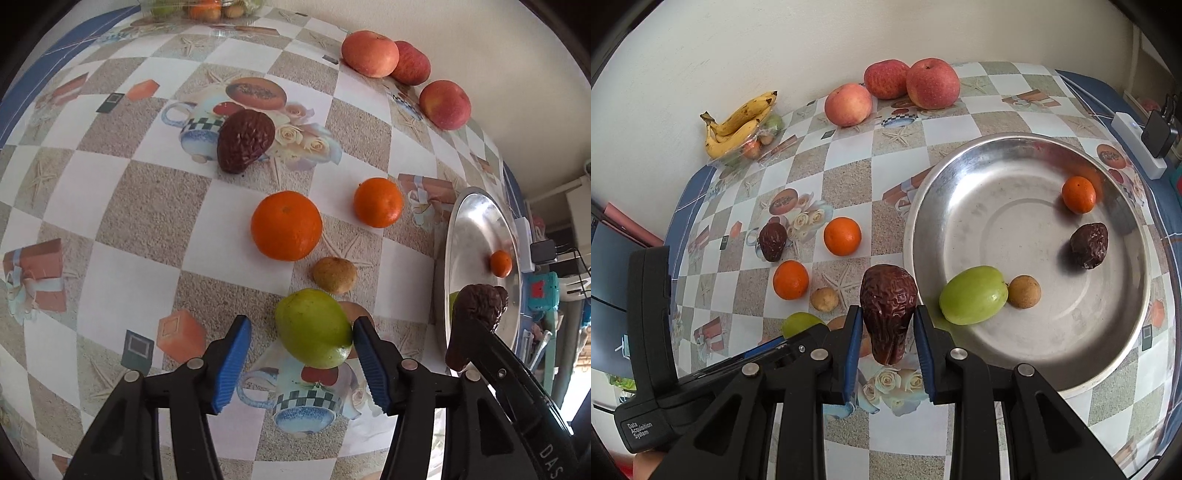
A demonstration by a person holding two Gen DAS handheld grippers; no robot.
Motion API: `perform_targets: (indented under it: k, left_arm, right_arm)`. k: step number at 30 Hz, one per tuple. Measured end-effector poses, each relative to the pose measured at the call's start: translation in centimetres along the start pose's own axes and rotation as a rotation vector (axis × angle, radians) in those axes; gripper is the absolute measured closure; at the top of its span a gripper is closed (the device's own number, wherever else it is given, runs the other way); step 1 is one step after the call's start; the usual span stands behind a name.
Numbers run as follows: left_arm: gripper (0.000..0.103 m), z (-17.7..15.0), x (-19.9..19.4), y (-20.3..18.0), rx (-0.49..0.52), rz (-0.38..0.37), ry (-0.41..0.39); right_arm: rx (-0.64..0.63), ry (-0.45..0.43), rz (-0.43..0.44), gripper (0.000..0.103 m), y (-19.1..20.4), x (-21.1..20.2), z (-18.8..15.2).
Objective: Organize fruits
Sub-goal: 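Carry the green pear and dark date over the steel bowl with both grippers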
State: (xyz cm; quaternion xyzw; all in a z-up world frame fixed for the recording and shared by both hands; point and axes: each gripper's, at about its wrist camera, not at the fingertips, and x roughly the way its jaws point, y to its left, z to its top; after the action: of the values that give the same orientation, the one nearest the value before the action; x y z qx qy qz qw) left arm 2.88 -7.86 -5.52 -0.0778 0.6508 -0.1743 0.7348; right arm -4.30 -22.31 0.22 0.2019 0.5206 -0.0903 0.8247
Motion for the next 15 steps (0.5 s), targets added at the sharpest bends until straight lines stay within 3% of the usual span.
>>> perform_targets:
  k: [3,11,15]
  left_arm:
    - [0.058,0.1,0.3,-0.4,0.0,-0.042,0.016]
    - [0.059,-0.1,-0.7,-0.6,0.006,-0.008,-0.019]
    - [0.059,0.1,-1.8,-0.9,0.009,-0.035,-0.054]
  right_arm:
    - [-0.002,0.004,-0.001,0.073,0.0,0.1,0.0]
    - [-0.003,0.007,0.001,0.073,0.0,0.3,0.0]
    - [0.004,0.0,0.009,0.074,-0.2,0.1,0.2]
